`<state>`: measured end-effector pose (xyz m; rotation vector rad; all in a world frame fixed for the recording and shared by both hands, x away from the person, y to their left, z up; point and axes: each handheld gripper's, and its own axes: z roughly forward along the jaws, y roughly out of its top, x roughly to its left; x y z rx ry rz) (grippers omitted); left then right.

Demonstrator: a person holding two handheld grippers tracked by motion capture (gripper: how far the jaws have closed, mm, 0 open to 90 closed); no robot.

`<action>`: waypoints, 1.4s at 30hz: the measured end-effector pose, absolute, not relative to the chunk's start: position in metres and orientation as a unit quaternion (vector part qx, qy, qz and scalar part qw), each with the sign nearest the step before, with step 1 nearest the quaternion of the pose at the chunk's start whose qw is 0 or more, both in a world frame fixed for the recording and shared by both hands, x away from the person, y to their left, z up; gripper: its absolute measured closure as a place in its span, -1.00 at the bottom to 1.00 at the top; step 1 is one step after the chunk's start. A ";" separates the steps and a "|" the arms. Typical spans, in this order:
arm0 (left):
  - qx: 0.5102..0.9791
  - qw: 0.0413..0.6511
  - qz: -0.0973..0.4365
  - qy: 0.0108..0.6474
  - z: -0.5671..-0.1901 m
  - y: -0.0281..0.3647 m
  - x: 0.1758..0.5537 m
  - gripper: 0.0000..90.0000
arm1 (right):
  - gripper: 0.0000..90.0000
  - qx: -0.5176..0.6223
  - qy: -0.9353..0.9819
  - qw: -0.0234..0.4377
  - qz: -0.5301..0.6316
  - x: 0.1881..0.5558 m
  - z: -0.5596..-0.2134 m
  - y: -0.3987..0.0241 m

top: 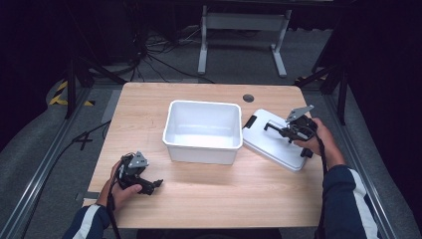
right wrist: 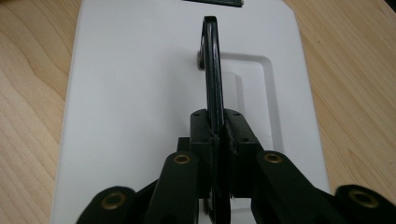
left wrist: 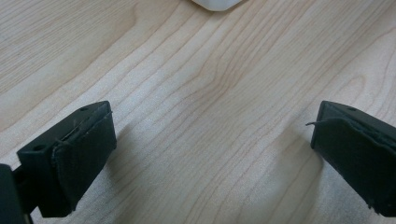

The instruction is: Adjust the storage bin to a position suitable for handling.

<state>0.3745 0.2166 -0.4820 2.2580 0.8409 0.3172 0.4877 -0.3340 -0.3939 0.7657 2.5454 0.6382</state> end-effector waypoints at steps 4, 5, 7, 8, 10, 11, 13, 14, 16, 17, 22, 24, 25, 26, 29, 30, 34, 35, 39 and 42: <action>0.871 0.350 0.120 0.324 -0.482 0.217 0.375 -0.99 | 0.77 0.278 0.911 0.201 0.228 0.487 -0.396 -0.335; 0.871 0.350 0.119 0.323 -0.482 0.217 0.375 -0.99 | 0.75 0.279 0.911 0.200 0.228 0.487 -0.396 -0.335; 0.871 0.350 0.119 0.323 -0.482 0.217 0.375 -1.00 | 0.74 0.283 0.910 0.202 0.228 0.486 -0.399 -0.336; 0.871 0.350 0.119 0.323 -0.482 0.217 0.375 -1.00 | 0.74 0.283 0.910 0.202 0.228 0.486 -0.399 -0.336; 0.871 0.350 0.119 0.322 -0.482 0.217 0.375 -1.00 | 0.73 0.285 0.908 0.204 0.230 0.485 -0.399 -0.337; 0.871 0.350 0.119 0.322 -0.482 0.217 0.375 -1.00 | 0.72 0.287 0.906 0.204 0.233 0.485 -0.399 -0.338; 0.871 0.350 0.119 0.322 -0.482 0.217 0.375 -1.00 | 0.70 0.291 0.905 0.203 0.235 0.485 -0.398 -0.339; 0.871 0.350 0.119 0.322 -0.482 0.217 0.375 -0.99 | 0.68 0.291 0.904 0.204 0.237 0.484 -0.398 -0.339; 0.871 0.351 0.119 0.322 -0.482 0.217 0.375 -0.99 | 0.67 0.291 0.904 0.203 0.239 0.484 -0.397 -0.338; 0.871 0.350 0.119 0.322 -0.482 0.217 0.375 -0.99 | 0.66 0.290 0.904 0.204 0.240 0.483 -0.397 -0.337; 0.872 0.351 0.118 0.321 -0.482 0.217 0.376 -1.00 | 0.60 0.284 0.905 0.203 0.241 0.483 -0.396 -0.333; 0.872 0.351 0.118 0.321 -0.482 0.217 0.376 -1.00 | 0.55 0.283 0.905 0.203 0.246 0.483 -0.394 -0.332; 0.872 0.351 0.119 0.321 -0.482 0.217 0.376 -1.00 | 0.53 0.283 0.904 0.203 0.247 0.482 -0.394 -0.331; 0.873 0.350 0.123 0.318 -0.482 0.217 0.377 -1.00 | 0.50 0.283 0.903 0.204 0.250 0.482 -0.393 -0.331; 0.873 0.349 0.119 0.319 -0.482 0.217 0.377 -1.00 | 0.44 0.285 0.901 0.202 0.256 0.479 -0.389 -0.330; 0.873 0.349 0.119 0.319 -0.482 0.217 0.377 -1.00 | 0.44 0.285 0.901 0.202 0.256 0.479 -0.389 -0.330; 0.873 0.350 0.118 0.318 -0.482 0.217 0.378 -1.00 | 0.27 0.282 0.896 0.203 0.276 0.471 -0.378 -0.330; 0.873 0.350 0.118 0.318 -0.482 0.217 0.378 -1.00 | 0.25 0.282 0.897 0.203 0.275 0.469 -0.377 -0.330; 0.875 0.350 0.118 0.314 -0.482 0.217 0.379 -1.00 | 0.20 0.288 0.893 0.208 0.277 0.463 -0.371 -0.330; 0.875 0.350 0.118 0.314 -0.482 0.217 0.379 -1.00 | 0.14 0.292 0.887 0.212 0.289 0.456 -0.364 -0.331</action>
